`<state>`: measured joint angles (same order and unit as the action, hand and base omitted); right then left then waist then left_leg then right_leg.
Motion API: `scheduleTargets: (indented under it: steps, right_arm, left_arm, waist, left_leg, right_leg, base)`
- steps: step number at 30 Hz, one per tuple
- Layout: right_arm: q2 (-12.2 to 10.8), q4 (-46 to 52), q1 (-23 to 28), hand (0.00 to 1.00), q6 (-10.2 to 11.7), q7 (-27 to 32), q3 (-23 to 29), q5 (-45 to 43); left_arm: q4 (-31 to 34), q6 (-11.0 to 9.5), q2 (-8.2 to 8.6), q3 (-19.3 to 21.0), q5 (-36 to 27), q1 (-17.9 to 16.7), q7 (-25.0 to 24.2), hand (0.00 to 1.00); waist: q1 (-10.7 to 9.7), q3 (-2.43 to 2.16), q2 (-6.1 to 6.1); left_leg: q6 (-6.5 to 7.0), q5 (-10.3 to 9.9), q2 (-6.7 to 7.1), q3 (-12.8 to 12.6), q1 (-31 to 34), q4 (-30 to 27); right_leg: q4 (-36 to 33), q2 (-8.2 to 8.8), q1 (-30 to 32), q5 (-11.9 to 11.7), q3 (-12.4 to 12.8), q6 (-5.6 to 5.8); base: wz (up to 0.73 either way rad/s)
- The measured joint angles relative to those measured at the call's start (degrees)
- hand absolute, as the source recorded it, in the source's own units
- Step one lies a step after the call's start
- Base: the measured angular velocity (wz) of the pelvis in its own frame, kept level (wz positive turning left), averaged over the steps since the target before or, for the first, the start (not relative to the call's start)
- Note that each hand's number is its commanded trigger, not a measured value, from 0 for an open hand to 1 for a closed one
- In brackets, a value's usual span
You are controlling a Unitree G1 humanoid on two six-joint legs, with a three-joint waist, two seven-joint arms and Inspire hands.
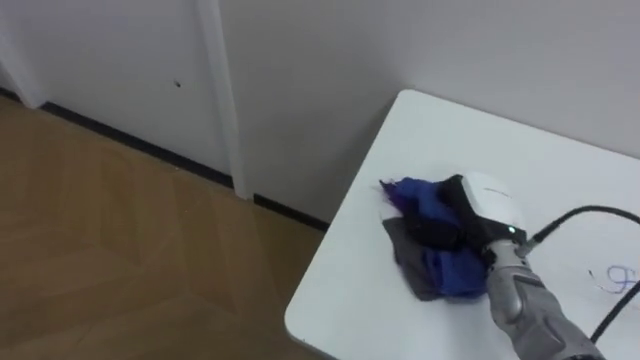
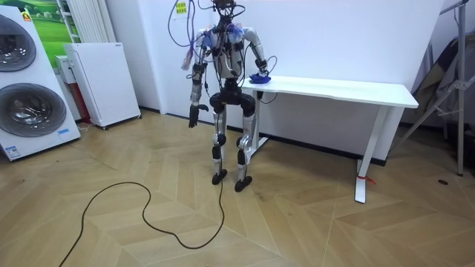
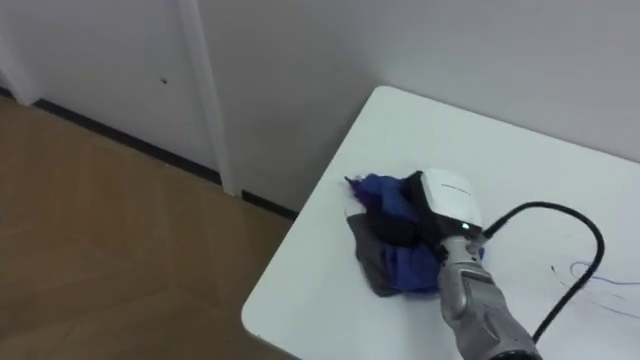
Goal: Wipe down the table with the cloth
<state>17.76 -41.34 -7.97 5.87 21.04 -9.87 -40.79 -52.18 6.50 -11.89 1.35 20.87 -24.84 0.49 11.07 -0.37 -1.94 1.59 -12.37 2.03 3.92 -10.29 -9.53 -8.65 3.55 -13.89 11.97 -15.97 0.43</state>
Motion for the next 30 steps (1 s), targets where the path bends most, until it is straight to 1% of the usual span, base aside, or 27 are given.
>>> scheduleTargets:
  steps: [1, 2, 5, 6, 7, 8, 9, 10, 11, 12, 14, 15, 16, 17, 19, 21, 24, 25, 26, 27, 28, 29, 30]
  right_arm:
    - [0.9, -0.7, 0.9, 1.0, 0.7, 0.3, 2.2, 0.3]
    - [1.9, -3.1, 1.9, 1.0, 1.4, 1.5, 4.2, 1.2]
    - [3.4, -8.0, 3.5, 1.0, 2.1, 3.9, 9.8, 6.7]
    - [3.5, -9.0, 3.8, 1.0, 2.3, 4.2, 10.8, 8.0]
    - [3.6, -11.1, 4.0, 1.0, 2.9, 4.4, 13.0, 10.2]
    - [4.1, -13.4, 4.5, 1.0, 3.1, 4.5, 15.3, 12.5]
    - [4.6, -14.6, 4.8, 1.0, 3.3, 4.5, 16.4, 13.7]
    - [5.5, -16.2, 5.7, 1.0, 3.5, 4.4, 19.0, 15.6]
    - [6.7, -17.5, 6.7, 1.0, 3.5, 4.1, 21.3, 17.8]
    - [7.2, -18.3, 7.1, 1.0, 3.5, 3.9, 22.2, 18.8]
    - [9.3, -21.8, 8.1, 1.0, 3.5, 4.2, 25.2, 21.3]
    - [9.7, -22.4, 8.7, 1.0, 3.5, 4.5, 26.2, 21.6]
    - [10.3, -23.0, 10.2, 1.0, 3.5, 5.4, 27.7, 22.8]
    - [10.8, -23.1, 11.7, 1.0, 3.4, 6.2, 28.8, 23.8]
    - [11.4, -23.0, 13.8, 1.0, 3.3, 7.1, 29.9, 24.7]
    - [11.4, -23.0, 15.1, 1.0, 3.2, 7.9, 31.5, 24.7]
    - [11.5, -22.7, 16.0, 1.0, 3.0, 8.8, 31.9, 24.1]
    - [11.5, -22.0, 16.1, 1.0, 2.4, 8.9, 31.4, 22.5]
    - [11.5, -20.2, 15.9, 1.0, 0.8, 8.9, 30.8, 21.7]
    - [11.4, -19.5, 15.9, 1.0, -0.1, 9.0, 30.4, 21.2]
    - [11.4, -17.7, 15.9, 1.0, -2.0, 9.2, 29.1, 19.1]
    - [11.1, -16.2, 15.8, 1.0, -3.7, 9.3, 28.4, 16.9]
    - [10.9, -15.3, 15.7, 1.0, -4.7, 9.3, 27.8, 15.9]
  left_arm:
    - [0.0, -0.3, -0.37, 1.1, -0.2, 0.0, 0.1, 0.0]
    - [-0.1, -0.3, -0.75, 1.9, -0.3, -0.1, 0.3, 0.0]
    - [-0.7, -0.5, -0.8, 3.5, -0.5, 0.0, 0.8, 0.0]
    - [-0.8, -0.5, -0.8, 3.7, -0.5, -0.1, 1.1, 0.0]
    - [-0.8, -0.5, -0.8, 4.3, -0.4, -0.2, 1.3, 0.0]
    - [-0.8, -0.6, -0.8, 4.9, -0.3, -0.4, 1.3, 0.0]
    - [-0.8, -0.7, -0.78, 5.2, -0.2, -0.5, 1.3, 0.0]
    - [-0.8, -0.7, -0.76, 6.0, 0.1, -0.8, 1.3, 0.0]
    - [-0.8, -0.6, -0.64, 7.6, 0.1, -1.0, 1.3, 0.0]
    - [-0.8, -0.6, -0.64, 8.2, 0.1, -1.3, 1.3, 0.0]
    - [-0.8, -0.5, -0.65, 10.6, 0.0, -2.9, 1.4, 0.0]
    - [-0.8, -0.5, -0.65, 11.1, 0.0, -3.1, 1.4, 0.0]
    - [-0.8, -0.5, -0.65, 11.9, 0.0, -3.4, 1.4, 0.0]
    - [-0.8, -0.5, -0.63, 12.0, 0.0, -3.7, 1.4, 0.0]
    - [-0.8, -0.4, -0.4, 12.1, 0.0, -3.9, 1.4, 0.0]
    - [-0.8, -0.5, -0.12, 12.1, 0.0, -3.8, 1.3, 0.0]
    - [-0.9, -0.5, -0.11, 12.0, 0.0, -3.9, 1.1, 0.0]
    - [-0.9, -0.4, -0.08, 12.0, 0.0, -3.9, 1.1, 0.0]
    - [-0.9, -0.3, 0.0, 11.9, -0.1, -3.6, 1.1, 0.0]
    - [-0.9, -0.2, 0.03, 11.7, -0.2, -3.4, 1.1, 0.0]
    - [-0.9, -0.1, 0.14, 11.3, -0.4, -3.4, 1.1, 0.0]
    - [-0.9, -0.2, 0.25, 11.1, -0.4, -3.2, 1.1, 0.0]
    - [-0.9, -0.2, 0.27, 10.8, -0.3, -3.1, 1.1, 0.0]
  waist:
    - [-0.4, -0.08, -0.24]
    - [-1.4, -0.05, -0.38]
    - [-3.0, -0.11, -0.46]
    - [-3.3, -0.13, -0.63]
    - [-4.2, -0.31, -0.87]
    - [-4.7, -0.41, -1.05]
    - [-4.8, -0.48, -1.1]
    - [-5.2, -0.6, -1.12]
    - [-5.3, -0.63, -1.1]
    - [-5.4, -0.63, -1.1]
    - [-6.8, -0.81, -0.81]
    - [-7.1, -0.83, -0.77]
    - [-7.6, -0.82, -0.77]
    - [-7.7, -0.83, -0.73]
    - [-7.9, -0.75, -0.87]
    - [-8.4, -0.51, -1.3]
    - [-9.0, -0.58, -1.3]
    - [-9.0, -0.65, -1.19]
    - [-8.8, -0.67, -1.16]
    - [-8.7, -0.66, -1.16]
    - [-8.3, -0.66, -1.15]
    - [-7.4, -0.62, -1.13]
    - [-7.1, -0.61, -1.14]
  left_leg:
    - [0.13, 0.1, 0.22, 0.1, -0.1, 0.0]
    - [0.33, 0.2, 0.49, 0.0, -0.3, 0.0]
    - [0.43, 0.2, 0.84, -0.8, -0.5, 0.0]
    - [0.43, 0.2, 0.86, -0.9, -0.5, 0.0]
    - [0.45, 0.3, 0.91, -1.1, -0.4, -0.2]
    - [0.55, 0.2, 0.83, -2.0, -0.5, -0.2]
    - [0.83, 0.2, 0.81, -2.4, -0.6, -0.3]
    - [1.13, 0.1, 0.76, -2.6, -0.7, -0.3]
    - [1.51, 0.0, 0.69, -3.0, -0.7, -0.3]
    - [1.56, 0.0, 0.68, -3.0, -0.7, -0.3]
    - [1.61, -0.1, 0.62, -3.1, -0.7, -0.8]
    - [1.63, -0.1, 0.6, -3.2, -0.7, -1.0]
    - [1.6, -0.2, 0.55, -3.2, -0.6, -1.0]
    - [1.54, -0.2, 0.49, -3.4, -0.6, -1.2]
    - [1.37, -0.3, 0.49, -3.5, -0.3, -1.6]
    - [1.24, -0.3, 0.5, -3.5, -0.2, -1.9]
    - [1.13, -0.2, 0.42, -3.6, -0.2, -2.2]
    - [1.12, -0.2, 0.41, -3.7, -0.2, -2.2]
    - [1.12, -0.2, 0.41, -3.7, -0.3, -2.2]
    - [1.12, -0.2, 0.4, -3.8, -0.3, -2.2]
    - [1.09, -0.1, 0.31, -4.1, -0.5, -2.0]
    - [1.08, -0.1, 0.17, -4.1, -0.7, -1.9]
    - [1.07, -0.1, 0.11, -4.1, -0.6, -1.8]
  right_leg:
    - [0.0, 0.19, -0.3, 0.1, -0.1, 0.13]
    - [0.1, 0.43, -0.7, 0.1, -0.1, 0.21]
    - [0.0, 0.69, -0.9, 0.1, 0.9, 0.61]
    - [0.0, 0.71, -0.9, 0.1, 0.9, 0.69]
    - [0.0, 0.75, -1.0, 0.1, 0.9, 0.71]
    - [0.0, 0.71, -1.1, 0.0, 1.4, 0.75]
    - [0.0, 0.7, -1.2, 0.0, 1.8, 0.78]
    - [-0.1, 0.68, -1.3, 0.0, 1.9, 0.81]
    - [-0.1, 0.67, -1.3, 0.1, 1.8, 0.95]
    - [0.0, 0.67, -1.3, 0.1, 1.8, 1.0]
    - [-0.1, 0.68, -1.7, 0.1, 1.8, 1.13]
    - [-0.1, 0.66, -1.8, 0.1, 1.9, 1.14]
    - [-0.1, 0.63, -2.0, 0.1, 1.9, 1.16]
    - [0.0, 0.58, -1.9, 0.1, 2.3, 1.22]
    - [0.0, 0.5, -1.7, 0.3, 2.8, 1.38]
    - [0.1, 0.48, -1.6, 0.5, 3.2, 1.2]
    - [-0.1, 0.45, -1.5, 0.8, 3.2, 1.11]
    - [-0.1, 0.42, -1.5, 0.8, 3.3, 1.11]
    - [-0.1, 0.4, -1.5, 0.8, 3.4, 1.12]
    - [-0.1, 0.39, -1.5, 0.8, 3.4, 1.12]
    - [-0.2, 0.29, -1.4, 0.7, 3.9, 1.08]
    - [-0.3, 0.08, -1.1, 0.6, 4.6, 0.95]
    - [-0.5, 0.01, -0.8, 0.6, 4.8, 0.92]
  base:
    - [0.12]
    - [0.16]
    - [0.06]
    - [-0.05]
    - [0.0]
    - [0.0]
    - [0.0]
    - [-0.04]
    - [-0.06]
    - [-0.11]
    - [-0.08]
    - [0.0]
    - [-0.06]
    - [-0.11]
    - [-0.14]
    - [-0.03]
    - [-0.01]
    - [-0.05]
    - [-0.04]
    - [-0.1]
    - [-0.26]
    - [-0.33]
    - [-0.43]
